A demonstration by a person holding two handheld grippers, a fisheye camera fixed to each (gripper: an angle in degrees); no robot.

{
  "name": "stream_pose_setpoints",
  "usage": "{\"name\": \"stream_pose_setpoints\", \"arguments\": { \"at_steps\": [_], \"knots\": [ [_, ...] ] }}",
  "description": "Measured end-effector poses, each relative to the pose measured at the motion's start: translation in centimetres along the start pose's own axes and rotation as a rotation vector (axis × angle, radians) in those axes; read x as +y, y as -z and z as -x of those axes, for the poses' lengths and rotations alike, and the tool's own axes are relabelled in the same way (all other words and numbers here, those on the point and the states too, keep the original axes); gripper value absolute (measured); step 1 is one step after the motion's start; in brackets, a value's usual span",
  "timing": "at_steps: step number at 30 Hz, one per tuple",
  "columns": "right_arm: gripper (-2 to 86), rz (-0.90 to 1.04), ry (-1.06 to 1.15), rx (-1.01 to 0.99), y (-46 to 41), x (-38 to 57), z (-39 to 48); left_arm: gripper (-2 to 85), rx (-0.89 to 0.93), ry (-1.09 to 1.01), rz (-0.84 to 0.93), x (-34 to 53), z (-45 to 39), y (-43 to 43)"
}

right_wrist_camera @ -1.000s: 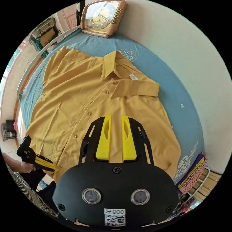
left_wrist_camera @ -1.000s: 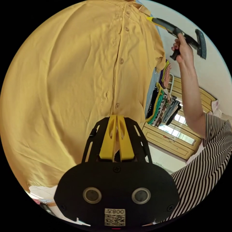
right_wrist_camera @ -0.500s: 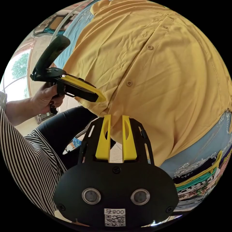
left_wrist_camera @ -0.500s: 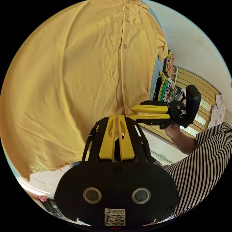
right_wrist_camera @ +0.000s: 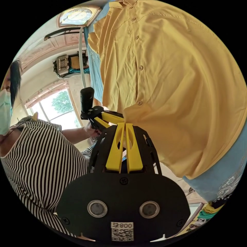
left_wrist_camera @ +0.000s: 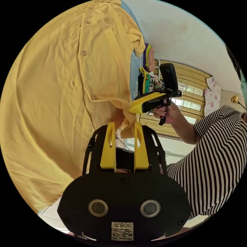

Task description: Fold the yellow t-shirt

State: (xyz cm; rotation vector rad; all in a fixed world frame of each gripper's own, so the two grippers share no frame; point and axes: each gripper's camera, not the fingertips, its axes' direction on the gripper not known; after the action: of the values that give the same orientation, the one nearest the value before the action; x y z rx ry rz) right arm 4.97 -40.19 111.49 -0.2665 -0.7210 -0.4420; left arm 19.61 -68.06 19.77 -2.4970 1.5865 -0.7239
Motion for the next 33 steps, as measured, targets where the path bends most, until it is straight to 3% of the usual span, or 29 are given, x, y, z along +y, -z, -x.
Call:
{"name": "stream_pose_setpoints", "arguments": {
  "at_steps": [7,16,24,33],
  "knots": [
    [0.8,0.019,-0.002,-0.006,-0.4,-0.2,-0.2,1.4,0.072,0.060,-0.047,1.9,1.1,0.9],
    [6.1,-0.184,0.170,0.490,2.7,-7.8,4.9,0.7,0.055,0.161,-0.027,4.0,3.4,1.6],
    [4.4,-0.177,0.236,0.800,-2.9,-14.7,8.3,0.8,0.088,0.153,-0.046,4.1,3.9,1.5],
    [0.3,-0.181,0.215,0.820,-4.1,-15.0,8.0,0.7,0.098,0.157,-0.052,5.1,4.5,2.3]
  ]
}}
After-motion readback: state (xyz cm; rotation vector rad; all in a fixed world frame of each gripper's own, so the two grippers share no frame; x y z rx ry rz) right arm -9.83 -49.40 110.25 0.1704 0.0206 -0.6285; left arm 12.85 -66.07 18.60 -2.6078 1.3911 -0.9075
